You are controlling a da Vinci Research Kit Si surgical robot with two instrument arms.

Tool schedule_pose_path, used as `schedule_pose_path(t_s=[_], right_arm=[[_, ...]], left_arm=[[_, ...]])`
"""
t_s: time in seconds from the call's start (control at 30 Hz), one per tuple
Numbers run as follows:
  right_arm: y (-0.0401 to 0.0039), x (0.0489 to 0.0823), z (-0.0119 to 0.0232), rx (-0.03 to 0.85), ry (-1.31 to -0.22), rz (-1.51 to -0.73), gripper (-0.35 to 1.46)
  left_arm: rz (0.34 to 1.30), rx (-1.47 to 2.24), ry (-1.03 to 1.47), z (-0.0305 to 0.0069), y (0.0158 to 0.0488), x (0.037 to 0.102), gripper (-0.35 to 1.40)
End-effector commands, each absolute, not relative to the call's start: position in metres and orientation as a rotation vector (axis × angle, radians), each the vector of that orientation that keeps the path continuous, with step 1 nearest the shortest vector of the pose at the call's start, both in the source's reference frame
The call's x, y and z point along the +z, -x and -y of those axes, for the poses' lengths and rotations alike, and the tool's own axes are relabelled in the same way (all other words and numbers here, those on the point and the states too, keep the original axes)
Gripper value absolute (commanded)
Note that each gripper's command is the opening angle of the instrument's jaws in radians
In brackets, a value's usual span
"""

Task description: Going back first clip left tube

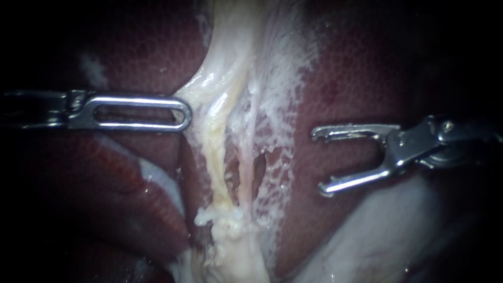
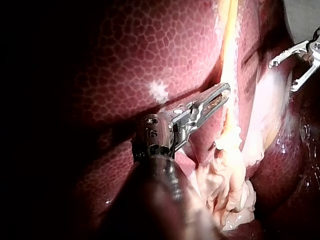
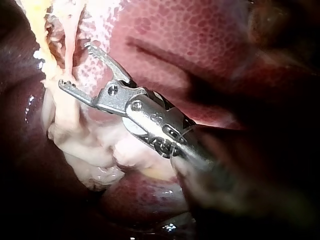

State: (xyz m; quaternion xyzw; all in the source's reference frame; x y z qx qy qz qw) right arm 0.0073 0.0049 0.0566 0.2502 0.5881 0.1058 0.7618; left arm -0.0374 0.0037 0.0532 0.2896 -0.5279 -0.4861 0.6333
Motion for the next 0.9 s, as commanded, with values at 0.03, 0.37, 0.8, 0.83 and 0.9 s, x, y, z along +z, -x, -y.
schedule_pose_path(t_s=[0.03,0.37,0.8,0.83,0.9], right_arm=[[-0.0075,0.0565,-0.0047,0.232,-0.544,-1.282,0.6],[-0.0078,0.0565,-0.0043,0.231,-0.542,-1.282,0.6],[-0.0079,0.0566,-0.0041,0.231,-0.541,-1.282,0.6],[-0.008,0.0566,-0.0041,0.231,-0.54,-1.282,0.6],[-0.008,0.0566,-0.0041,0.231,-0.54,-1.282,0.6]], left_arm=[[1.207,-1.111,-0.664,-0.0037,0.0374,0.0532,-0.35],[1.208,-1.111,-0.663,-0.0037,0.0375,0.0534,-0.35],[1.213,-1.095,-0.66,-0.0025,0.039,0.0558,-0.35],[1.216,-1.086,-0.655,-0.0022,0.0393,0.0564,-0.35],[1.216,-1.085,-0.658,-0.0018,0.0398,0.0575,-0.35]])
